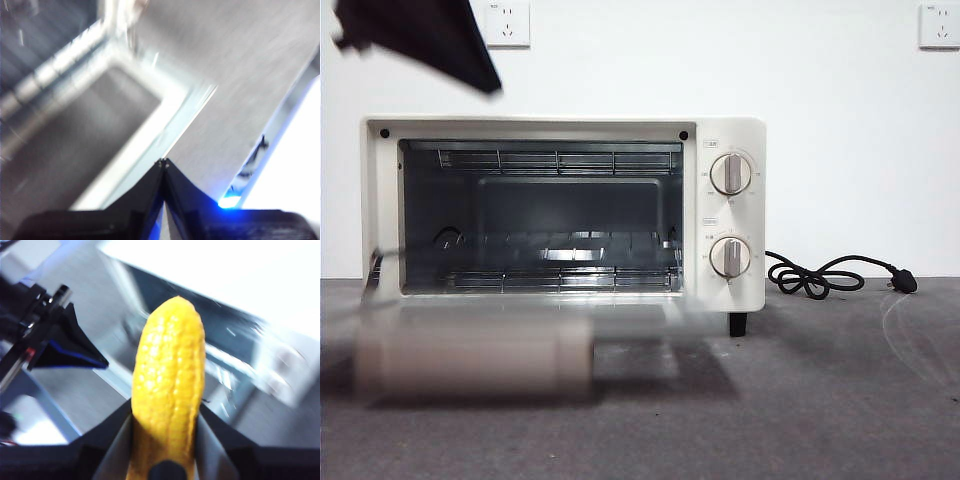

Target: Take the corn from the table,put the corn in the oven

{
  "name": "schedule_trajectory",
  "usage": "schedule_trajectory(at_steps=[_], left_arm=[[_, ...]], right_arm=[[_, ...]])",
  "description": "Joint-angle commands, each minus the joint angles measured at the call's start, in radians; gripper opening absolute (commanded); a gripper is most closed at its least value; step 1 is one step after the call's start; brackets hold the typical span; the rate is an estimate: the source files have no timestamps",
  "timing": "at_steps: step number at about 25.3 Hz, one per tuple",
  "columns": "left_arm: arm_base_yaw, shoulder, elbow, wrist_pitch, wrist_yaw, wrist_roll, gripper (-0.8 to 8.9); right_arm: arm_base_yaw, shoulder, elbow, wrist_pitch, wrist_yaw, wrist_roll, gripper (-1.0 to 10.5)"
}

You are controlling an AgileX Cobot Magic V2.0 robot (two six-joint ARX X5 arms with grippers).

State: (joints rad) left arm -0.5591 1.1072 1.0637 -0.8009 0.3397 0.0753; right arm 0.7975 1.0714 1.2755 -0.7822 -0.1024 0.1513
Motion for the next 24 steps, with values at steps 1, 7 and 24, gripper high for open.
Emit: schedule_trajectory(at_steps=[1,7,24], left_arm=[[-0.003,-0.083,-0.007,0.001,0.0,-0.023,-0.06],[-0.003,-0.279,-0.007,0.006,-0.006,-0.035,-0.06],[-0.003,-0.642,-0.007,-0.021,-0.221,-0.114,-0.06]], right_arm=[[0.002,0.023,-0.001,0.055,-0.045,-0.029,-0.1],[0.046,0.105,-0.001,0.233,-0.166,-0.071,-0.1],[0.302,0.451,-0.001,0.556,0.233,-0.565,-0.1]])
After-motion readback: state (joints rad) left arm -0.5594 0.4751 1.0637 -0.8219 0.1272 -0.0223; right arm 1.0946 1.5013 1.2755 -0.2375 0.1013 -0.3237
